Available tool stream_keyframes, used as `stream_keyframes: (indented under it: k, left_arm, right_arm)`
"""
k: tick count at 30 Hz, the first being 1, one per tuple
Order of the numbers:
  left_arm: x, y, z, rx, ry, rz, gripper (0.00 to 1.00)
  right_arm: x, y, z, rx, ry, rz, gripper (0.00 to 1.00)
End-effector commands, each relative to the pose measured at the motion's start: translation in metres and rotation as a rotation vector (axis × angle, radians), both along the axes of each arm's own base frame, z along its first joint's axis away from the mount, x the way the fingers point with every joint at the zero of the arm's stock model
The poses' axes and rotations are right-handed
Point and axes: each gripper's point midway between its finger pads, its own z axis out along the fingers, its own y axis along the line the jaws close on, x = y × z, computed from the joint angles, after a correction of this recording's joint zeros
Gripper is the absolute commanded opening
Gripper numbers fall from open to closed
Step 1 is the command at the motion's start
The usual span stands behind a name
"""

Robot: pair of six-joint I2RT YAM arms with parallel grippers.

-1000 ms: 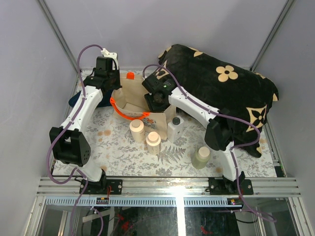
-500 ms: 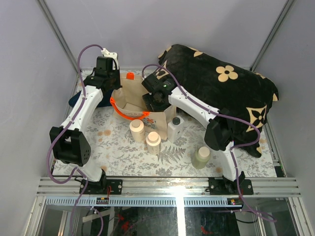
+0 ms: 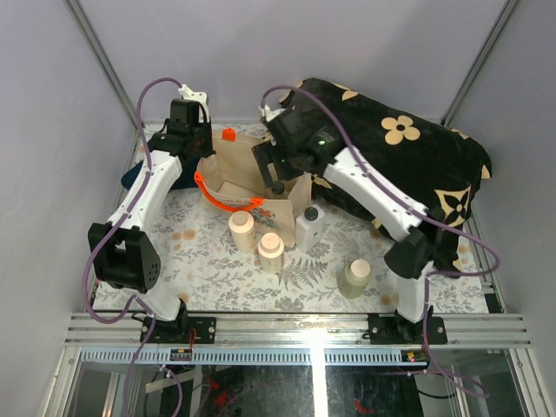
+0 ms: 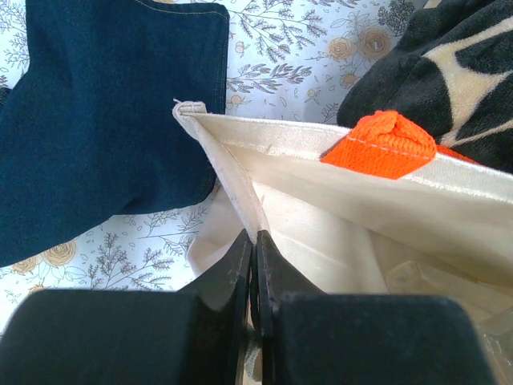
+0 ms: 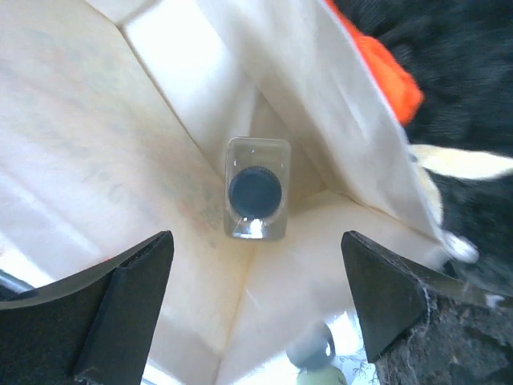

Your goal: Place the personal care products into the canvas bag

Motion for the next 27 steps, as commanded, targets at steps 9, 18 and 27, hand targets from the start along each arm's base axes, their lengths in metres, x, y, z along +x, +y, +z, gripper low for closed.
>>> stream_keyframes:
  k: [9,18,27]
  left_arm:
    - [0.008,0.003,-0.003,0.017,-0.009,0.014,0.00]
    - [0.005,0.003,0.001,0.016,-0.025,0.016,0.00]
    - [0.003,0.003,0.004,0.017,-0.032,0.010,0.00]
  right_arm:
    - [-0.050,-0.099,0.094,0.043,-0.174,-0.192,0.99]
    - [-0.088,-0.113,0.029,0.066,0.123,-0.378,1.00]
    - [-0.078,-0.108,-0.004,0.252,0.264,-0.487,0.99]
